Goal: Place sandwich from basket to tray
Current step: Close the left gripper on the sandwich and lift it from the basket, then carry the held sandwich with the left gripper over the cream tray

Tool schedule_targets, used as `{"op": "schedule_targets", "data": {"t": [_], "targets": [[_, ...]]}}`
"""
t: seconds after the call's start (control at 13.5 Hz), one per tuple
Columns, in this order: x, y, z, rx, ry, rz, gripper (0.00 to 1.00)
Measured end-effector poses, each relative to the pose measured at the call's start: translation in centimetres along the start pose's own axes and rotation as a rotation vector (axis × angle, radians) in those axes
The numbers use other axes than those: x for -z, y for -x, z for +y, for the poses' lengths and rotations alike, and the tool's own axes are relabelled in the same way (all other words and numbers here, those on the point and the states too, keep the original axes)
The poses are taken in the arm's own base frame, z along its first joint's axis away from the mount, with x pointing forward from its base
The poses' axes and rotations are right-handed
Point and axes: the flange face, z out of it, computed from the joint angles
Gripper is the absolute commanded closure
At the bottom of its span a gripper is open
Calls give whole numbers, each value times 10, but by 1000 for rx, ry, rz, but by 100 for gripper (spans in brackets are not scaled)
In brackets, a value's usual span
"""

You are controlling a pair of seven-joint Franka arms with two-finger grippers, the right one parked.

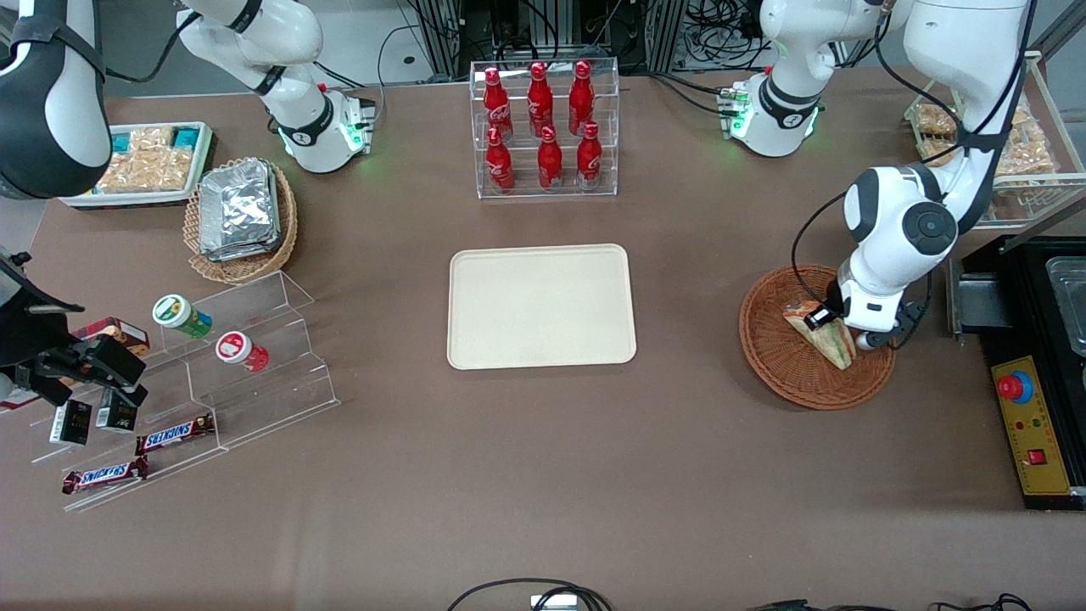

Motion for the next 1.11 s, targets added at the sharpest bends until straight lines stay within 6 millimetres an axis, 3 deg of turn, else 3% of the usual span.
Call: {"op": "schedule_targets", "data": {"t": [0.3, 0.44, 0.81, 1.11], "targets": [[18, -6, 3, -10, 4, 24, 94], [42, -8, 9, -34, -30, 8, 94], [130, 7, 80, -154, -77, -18, 94], [165, 43, 138, -273, -63, 0, 96]]}}
